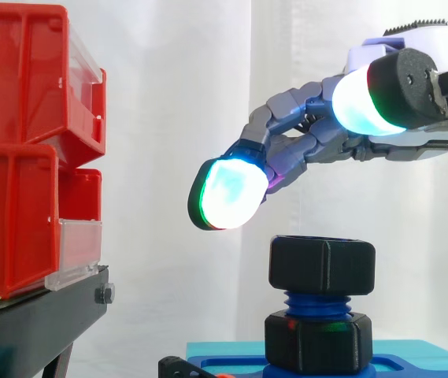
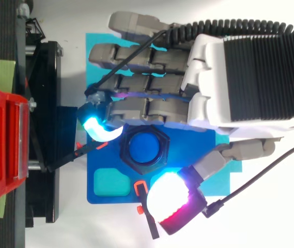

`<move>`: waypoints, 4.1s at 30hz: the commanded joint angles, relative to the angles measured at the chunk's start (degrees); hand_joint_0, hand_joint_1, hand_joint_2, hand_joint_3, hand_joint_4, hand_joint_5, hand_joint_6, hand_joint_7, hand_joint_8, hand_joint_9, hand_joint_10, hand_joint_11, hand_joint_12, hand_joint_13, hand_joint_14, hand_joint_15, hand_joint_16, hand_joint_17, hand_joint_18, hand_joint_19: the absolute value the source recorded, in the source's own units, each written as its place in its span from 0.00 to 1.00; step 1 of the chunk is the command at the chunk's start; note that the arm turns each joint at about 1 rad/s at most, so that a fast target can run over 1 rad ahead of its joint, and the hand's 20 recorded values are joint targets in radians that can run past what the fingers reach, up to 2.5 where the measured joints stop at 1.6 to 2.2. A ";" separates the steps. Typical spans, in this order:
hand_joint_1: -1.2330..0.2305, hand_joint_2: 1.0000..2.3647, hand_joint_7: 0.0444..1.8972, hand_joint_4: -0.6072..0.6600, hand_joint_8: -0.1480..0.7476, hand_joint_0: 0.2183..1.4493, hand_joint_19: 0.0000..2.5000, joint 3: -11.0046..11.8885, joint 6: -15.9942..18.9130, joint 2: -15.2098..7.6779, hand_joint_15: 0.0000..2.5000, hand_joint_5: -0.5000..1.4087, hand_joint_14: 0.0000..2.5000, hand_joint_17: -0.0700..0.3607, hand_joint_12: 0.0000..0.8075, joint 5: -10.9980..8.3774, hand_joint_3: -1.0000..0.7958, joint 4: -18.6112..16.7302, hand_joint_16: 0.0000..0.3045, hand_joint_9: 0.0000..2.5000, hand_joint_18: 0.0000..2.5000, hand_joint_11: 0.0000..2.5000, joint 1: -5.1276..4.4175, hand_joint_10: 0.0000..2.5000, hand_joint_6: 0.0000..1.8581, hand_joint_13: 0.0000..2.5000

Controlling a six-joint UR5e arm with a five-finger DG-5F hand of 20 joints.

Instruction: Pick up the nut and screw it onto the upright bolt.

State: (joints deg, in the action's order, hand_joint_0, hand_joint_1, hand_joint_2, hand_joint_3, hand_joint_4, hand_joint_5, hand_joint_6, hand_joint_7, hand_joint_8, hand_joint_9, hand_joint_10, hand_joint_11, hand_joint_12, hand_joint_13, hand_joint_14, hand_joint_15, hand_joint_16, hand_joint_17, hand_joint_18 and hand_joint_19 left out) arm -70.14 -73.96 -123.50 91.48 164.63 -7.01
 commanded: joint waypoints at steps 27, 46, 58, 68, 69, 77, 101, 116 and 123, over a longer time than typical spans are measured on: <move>0.71 0.00 0.54 0.67 0.47 0.21 0.00 0.01 0.39 -0.07 0.00 0.19 0.00 0.36 0.39 -0.51 0.28 3.77 0.12 0.20 0.00 0.00 -0.55 0.00 0.27 0.07; 0.68 0.00 0.68 0.66 0.49 0.22 0.00 0.01 0.22 0.01 0.00 0.21 0.00 0.35 0.38 0.19 0.28 4.74 0.12 0.23 0.00 0.00 0.86 0.00 0.27 0.09; 0.68 0.00 0.66 0.68 0.49 0.22 0.00 0.01 -0.49 0.19 0.00 0.21 0.00 0.35 0.38 0.46 0.28 6.76 0.11 0.25 0.00 0.00 1.30 0.00 0.27 0.10; 0.69 0.00 0.42 0.70 0.47 0.21 0.00 4.66 -6.73 0.37 0.00 0.18 0.00 0.36 0.40 1.42 0.28 16.25 0.13 0.23 0.00 0.00 1.56 0.00 0.27 0.09; 0.69 0.00 0.38 0.68 0.46 0.21 0.00 4.75 -7.78 0.37 0.00 0.17 0.00 0.37 0.41 1.42 0.28 16.86 0.13 0.20 0.00 0.00 1.65 0.00 0.27 0.07; 0.72 0.00 0.29 0.61 0.41 0.20 0.00 4.66 -7.87 0.28 0.00 0.13 0.00 0.41 0.43 1.42 0.28 14.67 0.15 0.09 0.00 0.00 1.65 0.00 0.27 0.01; 0.74 0.00 0.34 0.61 0.43 0.20 0.00 2.55 -2.33 -0.07 0.00 0.14 0.00 0.41 0.43 1.42 0.28 6.32 0.16 0.10 0.00 0.00 -0.64 0.00 0.27 0.01; 0.72 0.00 0.43 0.67 0.46 0.21 0.00 2.47 -2.33 -0.07 0.00 0.17 0.00 0.39 0.42 1.86 0.28 8.51 0.15 0.13 0.00 0.00 0.07 0.00 0.27 0.03; 0.70 0.00 0.49 0.68 0.47 0.21 0.00 2.55 -2.42 -0.07 0.00 0.18 0.00 0.39 0.42 1.86 0.28 8.51 0.14 0.16 0.00 0.00 0.51 0.00 0.27 0.05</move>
State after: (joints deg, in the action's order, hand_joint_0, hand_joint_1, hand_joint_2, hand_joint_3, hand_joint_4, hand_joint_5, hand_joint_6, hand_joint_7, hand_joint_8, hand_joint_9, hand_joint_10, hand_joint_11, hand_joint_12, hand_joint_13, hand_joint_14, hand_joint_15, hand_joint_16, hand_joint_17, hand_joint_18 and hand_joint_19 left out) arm -67.60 -76.36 -123.57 93.31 173.15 -6.74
